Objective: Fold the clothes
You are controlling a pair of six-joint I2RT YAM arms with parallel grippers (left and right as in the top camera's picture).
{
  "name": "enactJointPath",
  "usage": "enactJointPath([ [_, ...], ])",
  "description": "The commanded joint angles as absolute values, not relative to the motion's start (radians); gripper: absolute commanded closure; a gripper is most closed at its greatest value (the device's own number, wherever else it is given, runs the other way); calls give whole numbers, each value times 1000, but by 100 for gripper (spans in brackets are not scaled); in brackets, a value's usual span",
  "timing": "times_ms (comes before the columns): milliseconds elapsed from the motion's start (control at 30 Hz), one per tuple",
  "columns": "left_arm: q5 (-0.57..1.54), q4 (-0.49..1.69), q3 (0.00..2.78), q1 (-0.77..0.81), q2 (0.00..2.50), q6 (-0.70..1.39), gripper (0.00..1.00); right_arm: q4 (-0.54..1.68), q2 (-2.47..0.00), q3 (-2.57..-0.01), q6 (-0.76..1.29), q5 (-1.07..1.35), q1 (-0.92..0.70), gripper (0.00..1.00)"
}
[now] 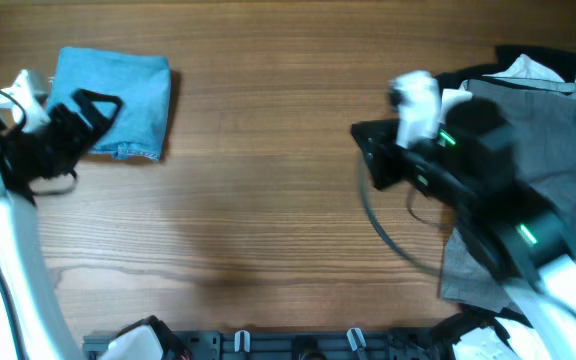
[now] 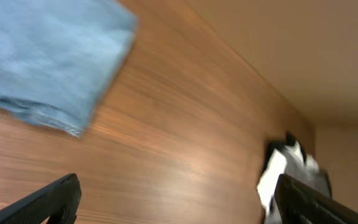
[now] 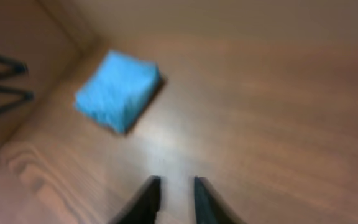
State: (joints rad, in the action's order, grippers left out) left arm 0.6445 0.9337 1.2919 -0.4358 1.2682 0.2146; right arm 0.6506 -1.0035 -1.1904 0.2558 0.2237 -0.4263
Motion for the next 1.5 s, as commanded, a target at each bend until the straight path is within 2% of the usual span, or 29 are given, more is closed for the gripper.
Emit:
enactJointPath([
  [0,501,1009,1306,-295,1028,157,0,655,-840,-1213,261,130,-429,39],
  [33,466,1024,1306,-260,982,158,0,660,-807,-1213,261,130,-429,11],
  [67,427,1037,1306,-224,938,158,0,668,-779,-1213,261,130,-429,1],
  [267,205,1089,1306,-87,778,164,0,728,-710,-1212,263,131,-429,0],
  [500,185,1090,1306,-80,733,164,0,768,-728,-1210,309,131,-429,0],
  [633,185,1090,1306,-80,734,164,0,774,-738,-1209,471,130,-429,0],
  [867,185,1090,1306,-80,734,164,0,791,-738,-1210,468,-22,-429,0],
  [1200,185,1090,1306,-80,734,164,0,744,-720,-1143,99,-25,-423,0],
  [1467,185,1090,1306,-80,734,164,0,497,-500,-781,82,70,-312,0],
])
